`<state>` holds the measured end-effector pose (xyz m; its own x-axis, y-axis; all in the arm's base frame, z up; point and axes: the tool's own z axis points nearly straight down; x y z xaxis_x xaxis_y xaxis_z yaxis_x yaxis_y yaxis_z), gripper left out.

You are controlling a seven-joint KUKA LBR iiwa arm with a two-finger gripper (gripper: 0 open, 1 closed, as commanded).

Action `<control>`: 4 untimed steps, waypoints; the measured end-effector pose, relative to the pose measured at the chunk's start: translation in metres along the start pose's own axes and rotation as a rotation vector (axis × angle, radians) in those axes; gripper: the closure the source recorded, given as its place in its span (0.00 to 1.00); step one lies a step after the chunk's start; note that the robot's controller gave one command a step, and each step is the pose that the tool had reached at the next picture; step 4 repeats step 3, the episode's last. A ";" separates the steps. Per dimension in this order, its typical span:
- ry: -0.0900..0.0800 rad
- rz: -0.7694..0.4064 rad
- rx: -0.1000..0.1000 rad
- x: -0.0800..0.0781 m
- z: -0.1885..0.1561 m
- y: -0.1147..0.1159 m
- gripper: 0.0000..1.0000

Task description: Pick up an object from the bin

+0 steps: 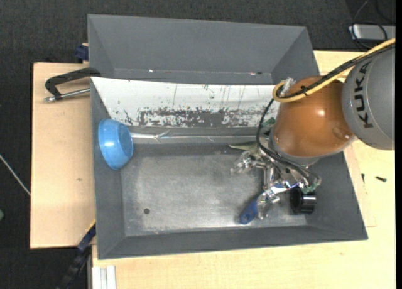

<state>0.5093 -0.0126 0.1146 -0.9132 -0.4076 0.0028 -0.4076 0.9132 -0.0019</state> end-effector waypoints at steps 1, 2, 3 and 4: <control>-0.003 0.105 -0.003 0.009 0.043 -0.009 0.00; -0.016 0.103 -0.001 0.005 0.041 -0.009 1.00; -0.017 0.189 0.003 0.007 -0.087 -0.036 1.00; -0.017 0.189 0.003 0.007 -0.087 -0.036 1.00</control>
Offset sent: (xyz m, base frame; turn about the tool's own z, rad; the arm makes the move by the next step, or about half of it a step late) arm -0.0056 -0.0122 -0.0444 0.1028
